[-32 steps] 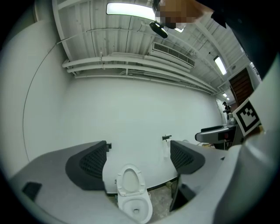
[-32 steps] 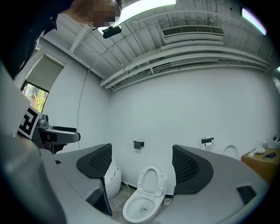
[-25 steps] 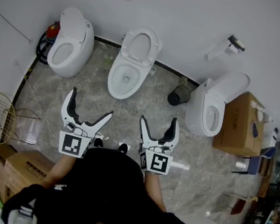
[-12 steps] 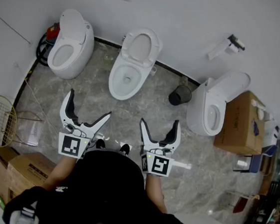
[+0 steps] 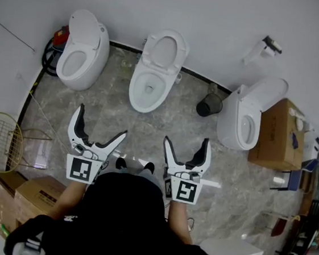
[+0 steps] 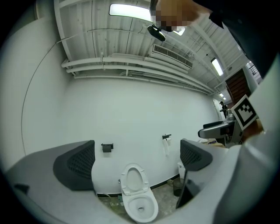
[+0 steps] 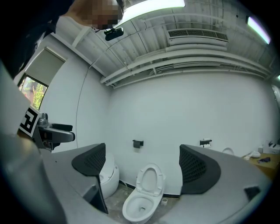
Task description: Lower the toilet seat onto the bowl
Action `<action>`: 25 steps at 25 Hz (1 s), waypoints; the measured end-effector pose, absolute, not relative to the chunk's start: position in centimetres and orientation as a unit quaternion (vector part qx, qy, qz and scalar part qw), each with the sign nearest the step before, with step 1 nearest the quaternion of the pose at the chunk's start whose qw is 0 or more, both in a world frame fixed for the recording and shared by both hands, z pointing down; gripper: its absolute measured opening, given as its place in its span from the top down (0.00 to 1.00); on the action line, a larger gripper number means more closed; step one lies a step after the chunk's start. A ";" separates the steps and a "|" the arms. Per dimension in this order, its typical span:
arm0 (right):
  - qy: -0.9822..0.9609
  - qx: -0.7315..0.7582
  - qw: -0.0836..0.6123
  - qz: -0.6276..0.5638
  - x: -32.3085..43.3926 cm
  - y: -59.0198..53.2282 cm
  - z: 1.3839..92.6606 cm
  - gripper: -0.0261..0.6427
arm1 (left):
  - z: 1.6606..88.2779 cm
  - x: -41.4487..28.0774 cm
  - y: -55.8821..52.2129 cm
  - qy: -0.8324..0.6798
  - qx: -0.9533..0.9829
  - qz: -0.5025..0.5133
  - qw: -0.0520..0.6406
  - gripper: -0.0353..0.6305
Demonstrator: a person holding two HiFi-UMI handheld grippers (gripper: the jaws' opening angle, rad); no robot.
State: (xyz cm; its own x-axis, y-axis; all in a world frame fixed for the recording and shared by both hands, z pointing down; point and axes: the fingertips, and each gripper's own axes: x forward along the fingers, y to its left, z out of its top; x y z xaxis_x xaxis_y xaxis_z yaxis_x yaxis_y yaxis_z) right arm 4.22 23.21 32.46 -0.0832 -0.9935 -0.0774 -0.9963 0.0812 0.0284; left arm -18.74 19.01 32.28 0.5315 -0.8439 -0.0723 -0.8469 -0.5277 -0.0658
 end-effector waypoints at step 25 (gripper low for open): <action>0.734 -0.677 0.024 0.047 1.2 17.6 32.9 0.21 | 33.4 -21.0 13.1 0.464 -0.884 0.030 0.046 0.07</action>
